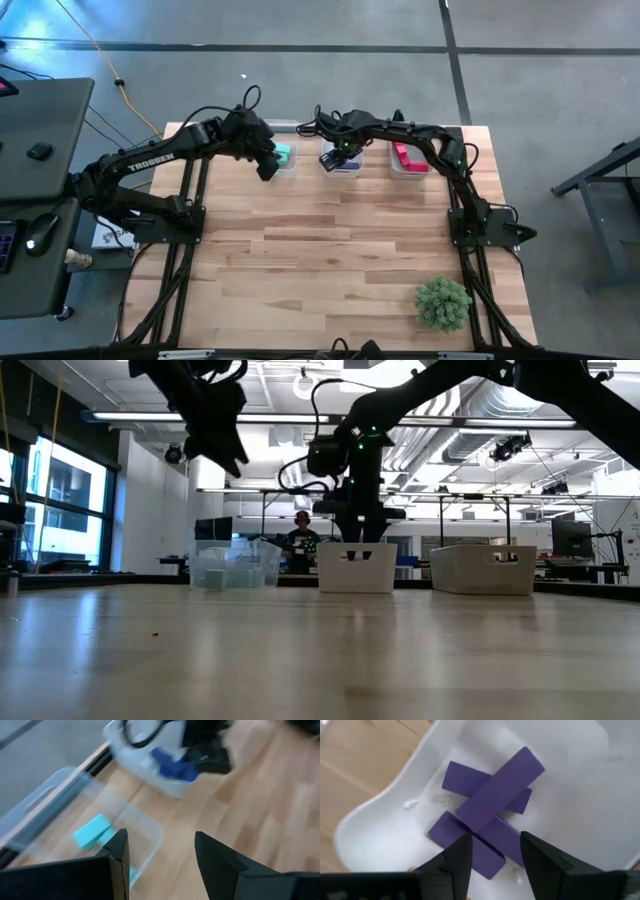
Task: Sort & place blocks by color
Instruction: Return to Home Position
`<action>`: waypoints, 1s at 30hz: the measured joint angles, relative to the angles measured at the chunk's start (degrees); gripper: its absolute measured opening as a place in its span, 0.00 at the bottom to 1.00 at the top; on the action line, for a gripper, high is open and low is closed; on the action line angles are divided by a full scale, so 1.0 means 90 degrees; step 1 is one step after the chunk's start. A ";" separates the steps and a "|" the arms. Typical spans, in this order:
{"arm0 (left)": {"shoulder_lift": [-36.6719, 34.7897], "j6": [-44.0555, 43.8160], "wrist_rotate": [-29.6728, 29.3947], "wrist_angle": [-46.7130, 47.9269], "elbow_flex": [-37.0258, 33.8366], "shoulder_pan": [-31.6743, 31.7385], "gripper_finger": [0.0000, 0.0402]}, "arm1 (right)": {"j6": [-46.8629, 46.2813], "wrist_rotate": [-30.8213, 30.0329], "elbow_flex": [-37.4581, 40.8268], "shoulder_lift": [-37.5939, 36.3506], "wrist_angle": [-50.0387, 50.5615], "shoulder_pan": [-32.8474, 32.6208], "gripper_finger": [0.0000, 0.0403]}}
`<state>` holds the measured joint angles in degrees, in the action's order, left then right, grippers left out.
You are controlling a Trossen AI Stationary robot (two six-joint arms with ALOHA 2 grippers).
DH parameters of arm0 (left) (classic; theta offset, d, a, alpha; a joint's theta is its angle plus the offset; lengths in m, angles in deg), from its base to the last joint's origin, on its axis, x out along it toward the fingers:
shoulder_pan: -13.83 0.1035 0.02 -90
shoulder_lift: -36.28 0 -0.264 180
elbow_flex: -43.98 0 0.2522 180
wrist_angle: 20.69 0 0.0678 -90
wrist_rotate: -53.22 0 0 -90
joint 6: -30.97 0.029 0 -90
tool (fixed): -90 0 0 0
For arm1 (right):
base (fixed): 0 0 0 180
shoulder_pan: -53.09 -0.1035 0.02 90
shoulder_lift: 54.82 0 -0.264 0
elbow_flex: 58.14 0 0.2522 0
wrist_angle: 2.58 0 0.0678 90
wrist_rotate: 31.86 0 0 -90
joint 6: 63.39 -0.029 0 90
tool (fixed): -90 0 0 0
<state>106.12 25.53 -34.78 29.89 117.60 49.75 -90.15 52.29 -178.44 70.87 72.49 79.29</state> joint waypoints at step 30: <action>-0.4196 -0.1183 -0.0778 -0.2092 -0.3156 -0.1682 0.35 | 0.1429 -0.0341 -0.3164 -0.0617 0.0640 -0.0498 0.39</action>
<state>68.36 14.88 -41.79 11.06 89.19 34.61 -77.30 49.22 -206.92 65.32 78.25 74.80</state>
